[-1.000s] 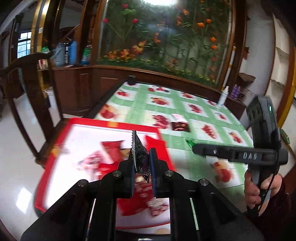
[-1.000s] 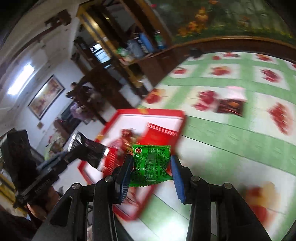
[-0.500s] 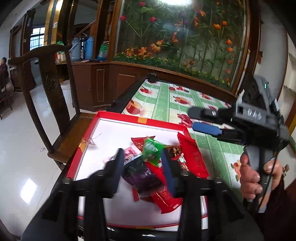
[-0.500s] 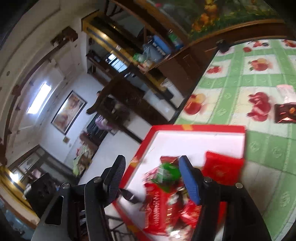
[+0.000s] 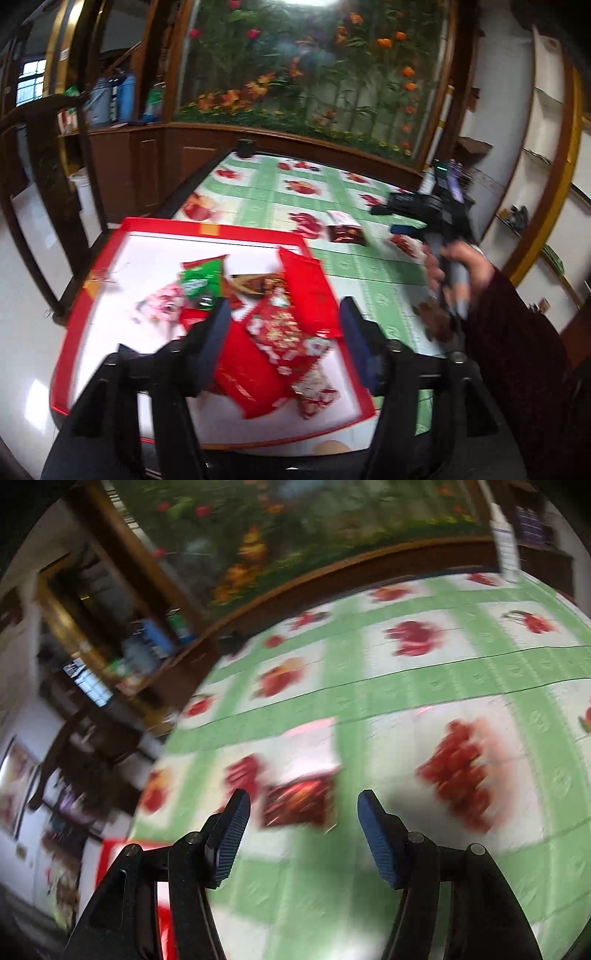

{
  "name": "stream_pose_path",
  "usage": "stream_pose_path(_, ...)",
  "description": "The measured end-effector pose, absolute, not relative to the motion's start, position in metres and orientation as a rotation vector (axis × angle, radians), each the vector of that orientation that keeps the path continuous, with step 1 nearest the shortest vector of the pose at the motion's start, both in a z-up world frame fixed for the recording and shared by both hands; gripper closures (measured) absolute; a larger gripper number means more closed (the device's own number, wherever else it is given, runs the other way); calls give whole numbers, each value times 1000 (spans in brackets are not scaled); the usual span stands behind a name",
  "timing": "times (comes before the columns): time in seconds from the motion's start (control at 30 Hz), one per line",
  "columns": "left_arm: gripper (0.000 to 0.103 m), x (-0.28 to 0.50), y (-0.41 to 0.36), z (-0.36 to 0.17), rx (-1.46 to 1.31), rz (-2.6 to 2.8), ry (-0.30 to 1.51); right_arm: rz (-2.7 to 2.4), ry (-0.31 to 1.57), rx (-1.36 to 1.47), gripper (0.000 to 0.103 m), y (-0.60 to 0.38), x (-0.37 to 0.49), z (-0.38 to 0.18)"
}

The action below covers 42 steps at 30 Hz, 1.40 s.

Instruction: Organize snacks

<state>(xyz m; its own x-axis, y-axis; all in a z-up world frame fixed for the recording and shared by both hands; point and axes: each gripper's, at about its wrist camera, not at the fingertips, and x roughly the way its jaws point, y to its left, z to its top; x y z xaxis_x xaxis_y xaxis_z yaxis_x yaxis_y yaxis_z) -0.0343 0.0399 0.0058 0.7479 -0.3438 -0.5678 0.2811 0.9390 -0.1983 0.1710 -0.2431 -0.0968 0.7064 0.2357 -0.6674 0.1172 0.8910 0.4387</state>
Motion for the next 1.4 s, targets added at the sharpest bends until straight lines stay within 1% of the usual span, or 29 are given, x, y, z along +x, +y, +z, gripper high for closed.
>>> stream_pose_path(0.13, 39, -43, 24, 4, -82, -393, 664, 20, 824, 429, 40, -241, 215, -102)
stream_pose_path(0.23, 39, -50, 10, -3, -66, -430, 716, -7, 821, 356, 40, -228, 243, -107)
stream_pose_path(0.4, 39, -60, 0, -3, -29, -439, 739, -53, 857, 323, 40, -203, 273, -127)
stream_pose_path(0.43, 39, -62, 1, -2, -27, -439, 736, -76, 845, 287, 42, -197, 274, -129)
stream_pose_path(0.47, 39, -62, 1, -1, -27, -436, 734, -86, 846, 254, 42, -192, 273, -129)
stream_pose_path(0.5, 38, -62, 0, 0, -30, -433, 733, -90, 847, 210, 44, -187, 271, -130)
stream_pose_path(0.53, 38, -61, 0, 0, -37, -430, 737, -90, 860, 138, 47, -179, 267, -131)
stream_pose_path(0.57, 37, -58, 0, 0, -44, -431, 744, -86, 871, 83, 48, -173, 264, -133)
stream_pose_path(0.63, 37, -56, -2, -2, -62, -443, 757, -47, 879, -3, 49, -163, 249, -135)
stream_pose_path(0.8, 37, -59, -13, -5, -54, -467, 775, 49, 909, -59, 49, -168, 191, -136)
stream_pose_path(1.03, 37, -64, -38, -11, -16, -506, 794, 186, 972, -101, 48, -213, 70, -133)
stream_pose_path(1.1, 37, -63, -50, -14, -3, -529, 815, 240, 960, -10, 48, -240, 44, -125)
stream_pose_path(1.13, 37, -63, -57, -15, 9, -540, 821, 256, 941, 62, 47, -257, 31, -120)
stream_pose_path(1.17, 37, -63, -64, -14, 25, -548, 819, 261, 927, 129, 44, -274, 19, -117)
stream_pose_path(1.2, 37, -63, -70, -12, 41, -547, 815, 251, 911, 188, 38, -292, 6, -115)
stream_pose_path(1.23, 37, -62, -74, -10, 48, -546, 811, 227, 892, 222, 35, -306, -6, -114)
stream_pose_path(1.3, 37, -57, -85, -7, 62, -549, 805, 189, 872, 257, 34, -324, -20, -114)
stream_pose_path(1.4, 32, -46, -103, -8, 71, -537, 812, 172, 853, 316, 34, -346, -32, -120)
